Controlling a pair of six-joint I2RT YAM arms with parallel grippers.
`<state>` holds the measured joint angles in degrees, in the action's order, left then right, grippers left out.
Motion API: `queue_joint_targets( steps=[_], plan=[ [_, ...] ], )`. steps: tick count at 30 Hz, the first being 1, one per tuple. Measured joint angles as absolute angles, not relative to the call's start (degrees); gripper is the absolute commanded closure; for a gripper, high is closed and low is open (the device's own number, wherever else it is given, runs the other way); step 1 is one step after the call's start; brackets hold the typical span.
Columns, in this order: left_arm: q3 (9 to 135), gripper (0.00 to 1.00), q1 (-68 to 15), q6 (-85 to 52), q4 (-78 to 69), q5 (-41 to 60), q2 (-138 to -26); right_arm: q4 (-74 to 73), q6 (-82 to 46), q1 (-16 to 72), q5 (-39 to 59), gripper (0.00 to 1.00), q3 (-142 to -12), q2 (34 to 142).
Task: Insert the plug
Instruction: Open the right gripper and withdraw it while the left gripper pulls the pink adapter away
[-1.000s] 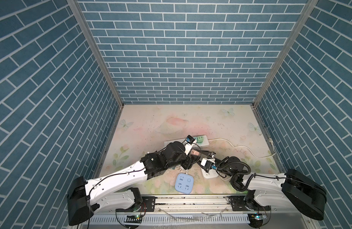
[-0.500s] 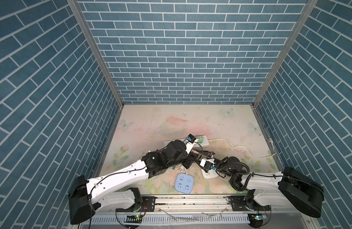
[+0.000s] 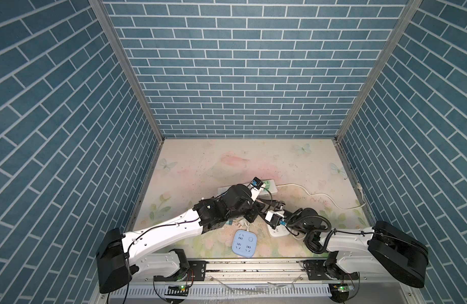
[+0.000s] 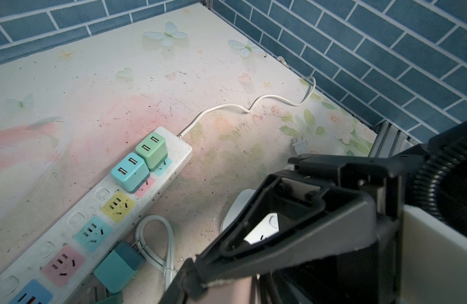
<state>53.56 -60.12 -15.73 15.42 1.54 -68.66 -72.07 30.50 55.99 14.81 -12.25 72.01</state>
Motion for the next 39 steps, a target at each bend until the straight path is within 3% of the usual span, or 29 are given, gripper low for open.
queue_joint_targets(
  steps=[7,8,10,15,17,18,27,34,39],
  plan=[
    [55.3,0.88,-59.9,-17.5,15.1,1.6,-70.1,-73.3,32.9,55.9,12.9,1.0,-12.1,71.9],
    [55.3,0.91,-59.9,-17.4,15.1,1.6,-70.1,-73.2,32.9,55.9,12.8,0.95,-12.0,71.8],
    [55.3,0.95,-59.9,-17.3,15.0,2.1,-70.3,-73.3,32.9,56.0,12.6,0.69,-11.5,71.4],
    [56.3,1.0,-60.2,-15.0,15.5,2.9,-70.7,-74.1,32.3,56.1,11.6,0.31,-9.6,69.1],
    [57.1,1.0,-60.3,-13.5,16.4,2.7,-70.7,-74.0,32.2,56.2,10.8,0.04,-8.6,67.1],
    [57.7,1.0,-60.4,-12.7,17.0,2.2,-70.6,-73.7,31.9,56.2,9.9,0.01,-8.0,65.8],
    [60.4,1.0,-60.4,-0.9,20.1,-5.7,-64.5,-55.4,32.1,56.2,-6.6,0.01,-7.5,51.2],
    [67.0,1.0,-57.3,13.3,25.5,-13.0,-64.9,-60.7,24.8,54.3,-27.9,0.01,-4.0,58.2],
    [71.5,1.0,-50.1,21.6,29.9,-10.5,-67.3,-50.2,15.7,47.8,-30.6,0.01,-9.7,60.9]
  ],
)
